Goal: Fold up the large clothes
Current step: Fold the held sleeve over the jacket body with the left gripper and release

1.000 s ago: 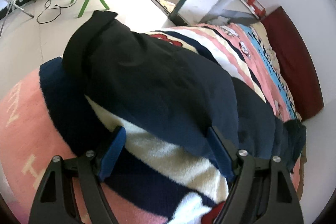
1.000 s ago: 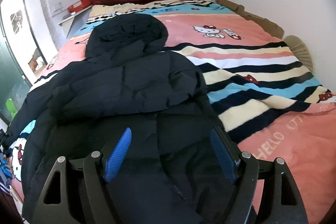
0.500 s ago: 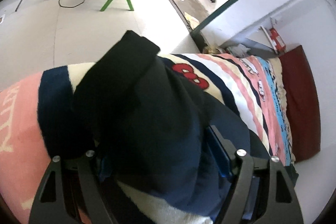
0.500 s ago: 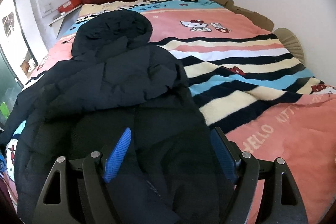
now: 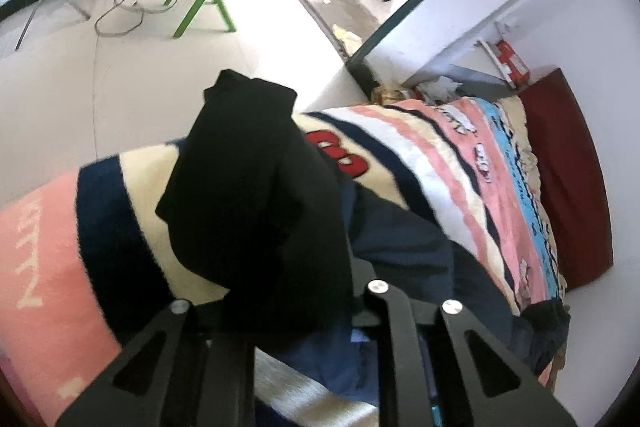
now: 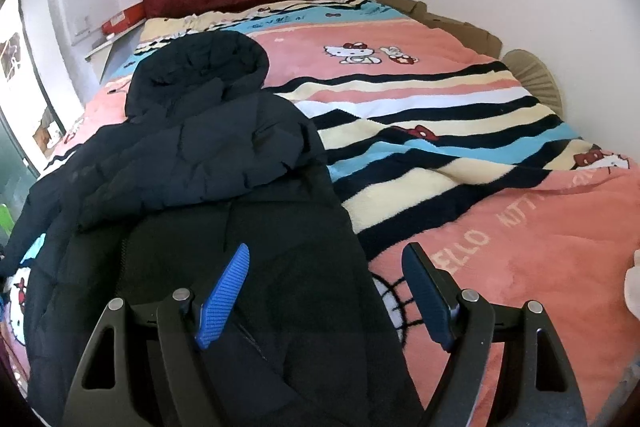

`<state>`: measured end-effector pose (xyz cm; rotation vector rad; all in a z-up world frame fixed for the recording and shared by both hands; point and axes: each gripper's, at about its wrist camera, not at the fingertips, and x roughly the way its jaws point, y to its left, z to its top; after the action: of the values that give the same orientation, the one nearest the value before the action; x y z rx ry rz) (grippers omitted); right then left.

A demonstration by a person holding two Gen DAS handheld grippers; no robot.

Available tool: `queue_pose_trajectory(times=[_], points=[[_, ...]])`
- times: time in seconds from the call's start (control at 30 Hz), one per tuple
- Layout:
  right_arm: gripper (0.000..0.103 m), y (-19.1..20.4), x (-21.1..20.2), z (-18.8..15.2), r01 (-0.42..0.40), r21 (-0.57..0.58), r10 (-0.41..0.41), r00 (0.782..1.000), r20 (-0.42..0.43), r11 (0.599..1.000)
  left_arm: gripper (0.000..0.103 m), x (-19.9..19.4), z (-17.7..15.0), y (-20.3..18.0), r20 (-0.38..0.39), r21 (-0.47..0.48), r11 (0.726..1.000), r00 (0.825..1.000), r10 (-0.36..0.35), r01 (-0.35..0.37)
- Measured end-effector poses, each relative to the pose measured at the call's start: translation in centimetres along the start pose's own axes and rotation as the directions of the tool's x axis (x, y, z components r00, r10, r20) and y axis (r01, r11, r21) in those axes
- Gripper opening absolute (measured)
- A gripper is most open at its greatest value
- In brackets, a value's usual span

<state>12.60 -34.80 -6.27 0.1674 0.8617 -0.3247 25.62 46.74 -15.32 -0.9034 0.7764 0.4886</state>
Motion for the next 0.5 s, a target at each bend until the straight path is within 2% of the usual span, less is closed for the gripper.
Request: queue_pose_trajectory(times=[0.23, 0.5], points=[[0.078, -1.7, -0.7, -0.1, -0.023, 0.025, 0.023, 1.000, 0.019, 0.999, 0.015, -4.6, 0.0, -2.6, 0.054, 0.067, 0.997, 0.998, -0.036, 0.032], [0.078, -4.1, -1.5, -0.3, -0.077, 0.024, 0.076, 0.996, 0.049, 0.997, 0.015, -11.3, -2.1, -7.1, 0.121, 0.169, 0.984, 0.989, -0.081, 0.060]])
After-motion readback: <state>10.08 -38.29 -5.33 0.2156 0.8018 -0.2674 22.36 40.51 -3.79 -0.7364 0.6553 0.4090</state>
